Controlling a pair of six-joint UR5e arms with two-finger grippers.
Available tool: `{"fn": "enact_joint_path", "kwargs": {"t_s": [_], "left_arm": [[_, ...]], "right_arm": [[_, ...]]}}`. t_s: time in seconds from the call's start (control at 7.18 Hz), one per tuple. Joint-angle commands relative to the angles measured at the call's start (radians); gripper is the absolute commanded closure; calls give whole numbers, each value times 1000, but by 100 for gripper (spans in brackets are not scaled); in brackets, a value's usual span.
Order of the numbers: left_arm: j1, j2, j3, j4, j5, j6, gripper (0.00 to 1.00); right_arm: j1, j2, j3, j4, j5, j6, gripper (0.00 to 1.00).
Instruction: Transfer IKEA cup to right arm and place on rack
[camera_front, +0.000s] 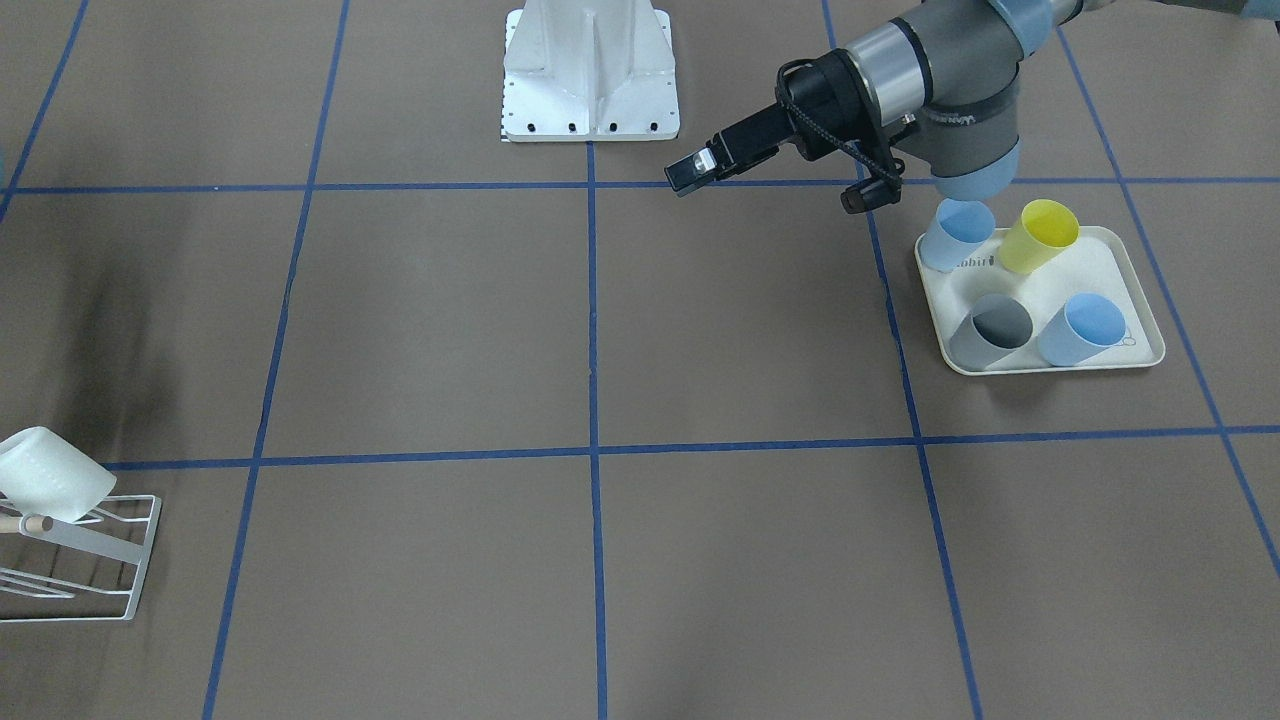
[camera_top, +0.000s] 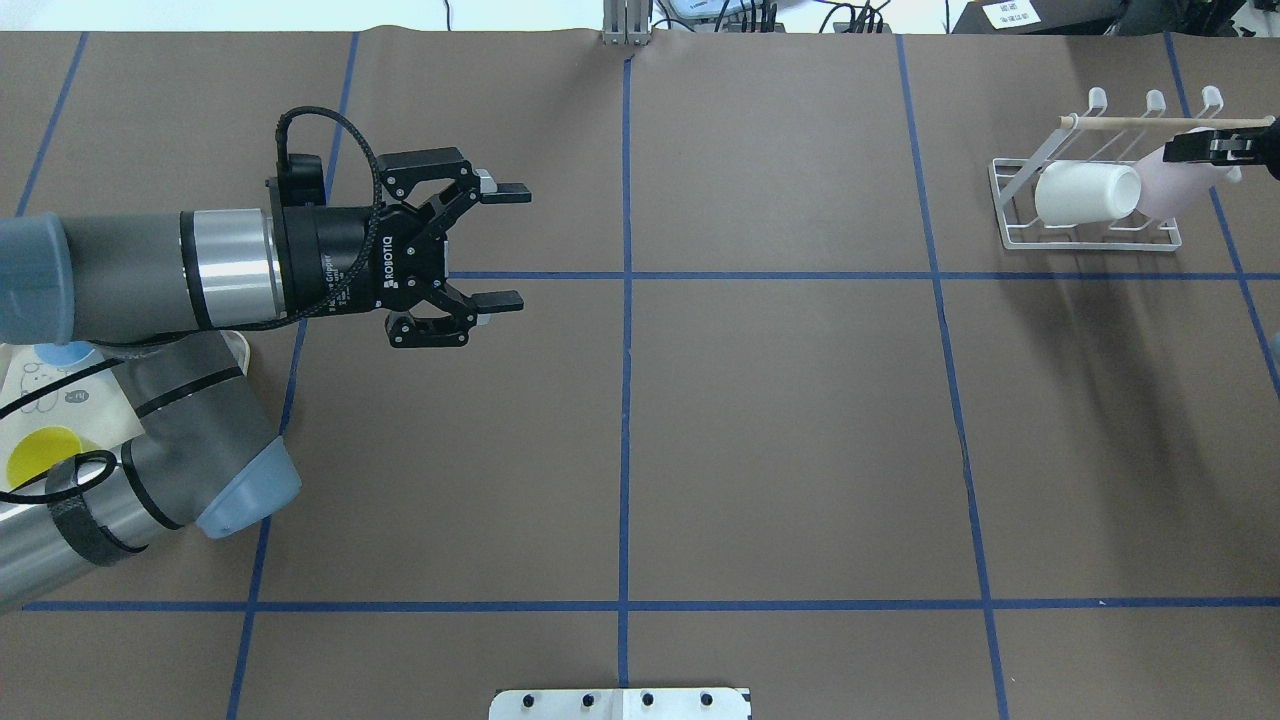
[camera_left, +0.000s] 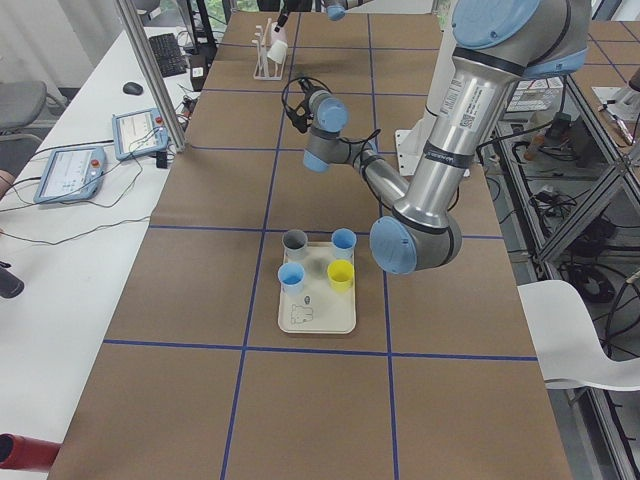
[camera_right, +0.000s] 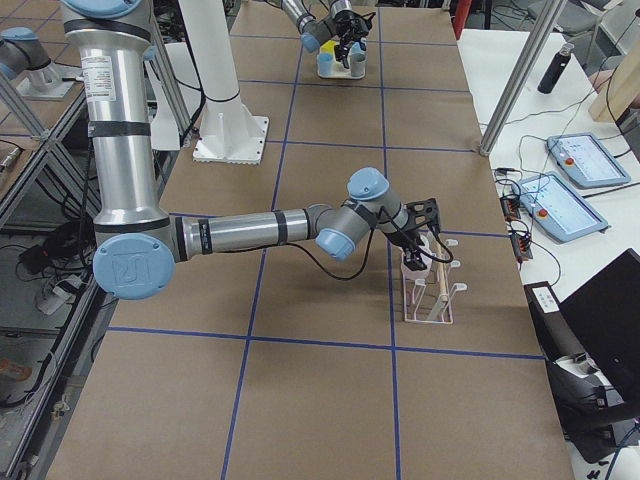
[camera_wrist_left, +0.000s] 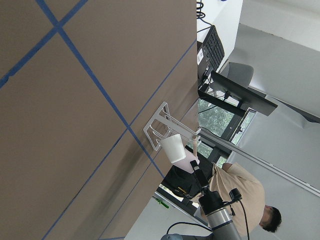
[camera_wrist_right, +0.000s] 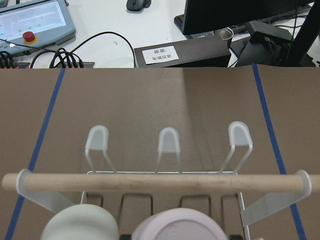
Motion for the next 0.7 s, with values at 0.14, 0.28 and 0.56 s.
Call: {"fn": "enact_joint_path", "kwargs": {"t_s": [0.14,0.28,0.56], "left_arm": [[-12,11,0,2,-6,85,0],[-14,52,0,5,-8,194,0],[-75,188,5,49,-38,479,0]], "right_arm": [[-2,-10,76,-14,18,7,0],[-1,-29,104,-12,29,13,0],[-2,-56,139,-12,38,15,0]]}}
